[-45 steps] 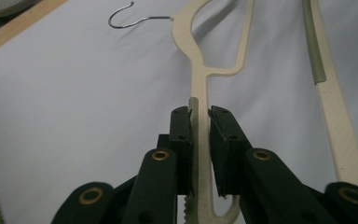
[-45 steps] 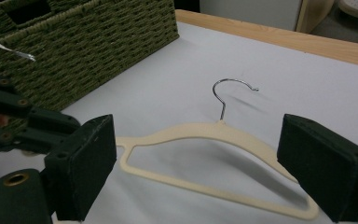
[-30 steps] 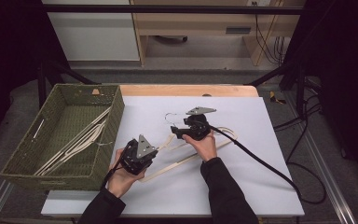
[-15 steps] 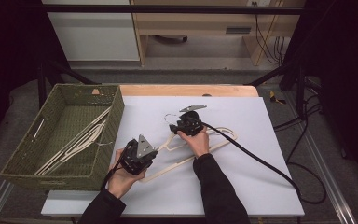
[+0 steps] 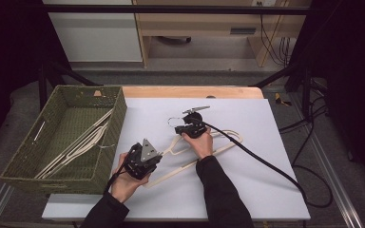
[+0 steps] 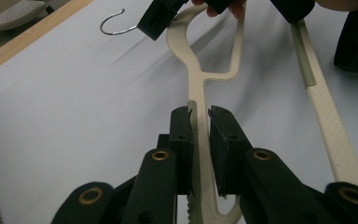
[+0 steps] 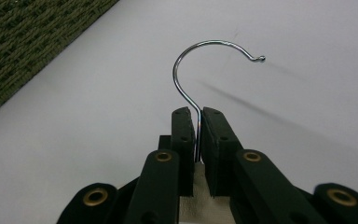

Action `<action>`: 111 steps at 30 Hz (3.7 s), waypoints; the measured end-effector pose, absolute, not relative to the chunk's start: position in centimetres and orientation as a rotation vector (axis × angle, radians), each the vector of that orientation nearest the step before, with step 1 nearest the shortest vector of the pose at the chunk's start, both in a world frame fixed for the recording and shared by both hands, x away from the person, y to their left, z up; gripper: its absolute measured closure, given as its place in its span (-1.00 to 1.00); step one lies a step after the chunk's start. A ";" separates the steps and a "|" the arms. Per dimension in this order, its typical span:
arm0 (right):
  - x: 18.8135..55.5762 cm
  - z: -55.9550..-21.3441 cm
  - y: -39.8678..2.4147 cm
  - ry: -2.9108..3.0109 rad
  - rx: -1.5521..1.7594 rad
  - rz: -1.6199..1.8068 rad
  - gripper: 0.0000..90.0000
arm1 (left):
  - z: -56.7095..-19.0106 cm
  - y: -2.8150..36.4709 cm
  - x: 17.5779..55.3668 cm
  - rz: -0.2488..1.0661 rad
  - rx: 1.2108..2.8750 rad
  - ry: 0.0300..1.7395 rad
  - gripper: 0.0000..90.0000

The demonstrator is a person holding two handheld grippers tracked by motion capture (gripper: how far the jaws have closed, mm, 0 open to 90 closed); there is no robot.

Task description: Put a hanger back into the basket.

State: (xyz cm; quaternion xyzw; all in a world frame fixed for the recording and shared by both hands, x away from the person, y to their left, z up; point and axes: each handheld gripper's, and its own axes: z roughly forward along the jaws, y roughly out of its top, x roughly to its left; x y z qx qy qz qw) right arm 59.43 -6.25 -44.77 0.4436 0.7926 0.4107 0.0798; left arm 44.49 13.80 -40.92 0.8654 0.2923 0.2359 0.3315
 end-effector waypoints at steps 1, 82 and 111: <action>59.3 -44.7 -6.2 2.356 1.331 1.228 0.89 | -40.9 13.8 44.5 0.594 2.253 0.762 0.76; 42.3 -39.9 -22.0 2.077 0.997 1.478 -0.66 | -33.1 13.1 45.6 0.321 1.986 0.700 0.91; 41.4 -40.1 -24.4 2.000 1.066 1.452 -0.90 | -24.1 25.5 45.9 0.667 2.051 0.684 0.91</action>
